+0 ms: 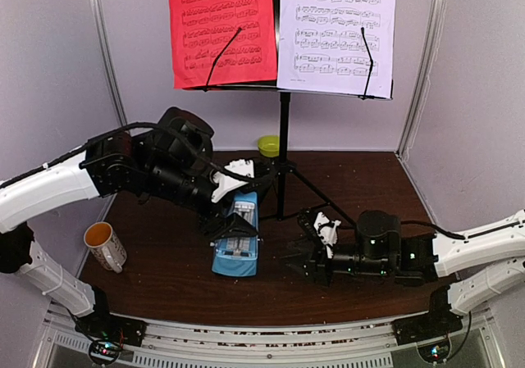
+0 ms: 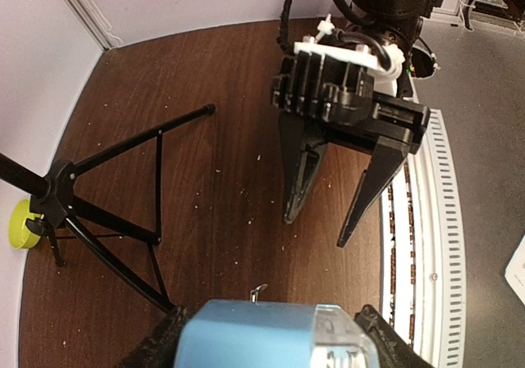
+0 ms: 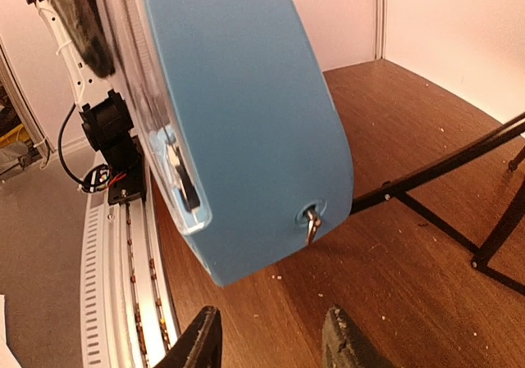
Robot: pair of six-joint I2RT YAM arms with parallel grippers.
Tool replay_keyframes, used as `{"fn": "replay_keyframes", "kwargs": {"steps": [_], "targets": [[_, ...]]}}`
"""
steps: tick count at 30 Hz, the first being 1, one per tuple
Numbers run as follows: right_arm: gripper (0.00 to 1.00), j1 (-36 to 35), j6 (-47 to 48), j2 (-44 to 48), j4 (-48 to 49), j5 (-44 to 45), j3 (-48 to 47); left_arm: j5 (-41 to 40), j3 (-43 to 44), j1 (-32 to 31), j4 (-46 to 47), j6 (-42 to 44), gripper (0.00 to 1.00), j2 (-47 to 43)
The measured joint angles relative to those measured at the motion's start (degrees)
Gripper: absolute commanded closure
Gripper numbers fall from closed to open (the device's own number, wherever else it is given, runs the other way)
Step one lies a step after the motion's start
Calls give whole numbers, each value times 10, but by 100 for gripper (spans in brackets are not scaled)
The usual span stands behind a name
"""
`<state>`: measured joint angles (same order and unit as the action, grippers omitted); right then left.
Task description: Set up the instrument practice props
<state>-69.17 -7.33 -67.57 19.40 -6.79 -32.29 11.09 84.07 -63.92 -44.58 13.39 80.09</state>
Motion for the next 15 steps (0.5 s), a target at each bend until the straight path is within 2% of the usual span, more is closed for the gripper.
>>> {"fn": "replay_keyframes", "kwargs": {"steps": [7,15], "targets": [[62,-9,2,-49,46,-1,-33,2,0,-4,-11,0,87,0],[73,-15,7,-85,59,-2,-48,8,0,-10,-20,0,87,0]]}}
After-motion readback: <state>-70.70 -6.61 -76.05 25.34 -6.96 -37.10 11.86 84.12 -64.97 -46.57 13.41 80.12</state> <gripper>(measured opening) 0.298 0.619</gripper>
